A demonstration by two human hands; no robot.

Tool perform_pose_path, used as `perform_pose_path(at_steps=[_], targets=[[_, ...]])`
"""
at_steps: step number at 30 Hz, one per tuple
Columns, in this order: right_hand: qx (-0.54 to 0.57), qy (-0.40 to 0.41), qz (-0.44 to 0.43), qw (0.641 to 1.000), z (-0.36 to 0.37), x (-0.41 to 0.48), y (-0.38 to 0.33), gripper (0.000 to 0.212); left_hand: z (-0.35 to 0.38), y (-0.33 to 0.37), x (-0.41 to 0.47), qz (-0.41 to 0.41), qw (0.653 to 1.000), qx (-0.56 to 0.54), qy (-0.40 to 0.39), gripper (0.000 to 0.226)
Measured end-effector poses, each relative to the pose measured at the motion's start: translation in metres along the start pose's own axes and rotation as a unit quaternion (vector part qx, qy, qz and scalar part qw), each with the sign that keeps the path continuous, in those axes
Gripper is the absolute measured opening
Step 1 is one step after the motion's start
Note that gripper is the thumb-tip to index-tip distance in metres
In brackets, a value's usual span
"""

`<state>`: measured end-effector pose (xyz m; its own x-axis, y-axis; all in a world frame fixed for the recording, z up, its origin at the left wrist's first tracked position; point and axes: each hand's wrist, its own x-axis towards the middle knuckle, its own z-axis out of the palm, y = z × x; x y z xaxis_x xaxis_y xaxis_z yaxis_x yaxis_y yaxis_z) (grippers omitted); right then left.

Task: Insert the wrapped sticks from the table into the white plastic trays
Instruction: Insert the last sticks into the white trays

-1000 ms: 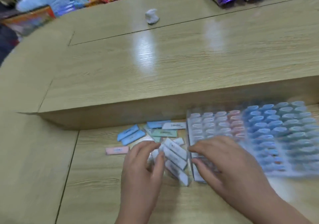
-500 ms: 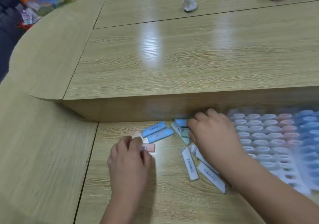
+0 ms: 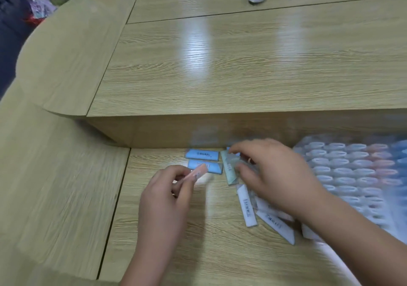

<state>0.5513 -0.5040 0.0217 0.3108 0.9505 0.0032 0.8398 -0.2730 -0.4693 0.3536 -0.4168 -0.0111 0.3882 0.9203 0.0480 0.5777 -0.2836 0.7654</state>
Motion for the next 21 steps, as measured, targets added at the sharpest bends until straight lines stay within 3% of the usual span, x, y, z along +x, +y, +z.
perform_pose_path(at_steps=[1, 6, 13, 21], targets=[[0.034, 0.021, -0.004, 0.999, -0.010, -0.007, 0.002, 0.024, 0.001, 0.006, -0.002, 0.007, 1.000, -0.017, -0.002, 0.003], [0.186, 0.137, 0.054, 0.971, -0.060, -0.054, 0.034, 0.014, 0.009, 0.058, -0.017, 0.064, 0.995, -0.073, -0.029, 0.024], [0.207, 0.285, 0.104, 0.930, -0.110, -0.133, 0.116, 0.033, 0.068, 0.140, -0.041, 0.112, 0.975, -0.163, -0.098, 0.018], [0.272, 0.347, 0.117, 0.890, -0.120, -0.180, 0.167, 0.023, 0.131, 0.195, -0.057, 0.200, 0.966, -0.113, -0.116, 0.015]])
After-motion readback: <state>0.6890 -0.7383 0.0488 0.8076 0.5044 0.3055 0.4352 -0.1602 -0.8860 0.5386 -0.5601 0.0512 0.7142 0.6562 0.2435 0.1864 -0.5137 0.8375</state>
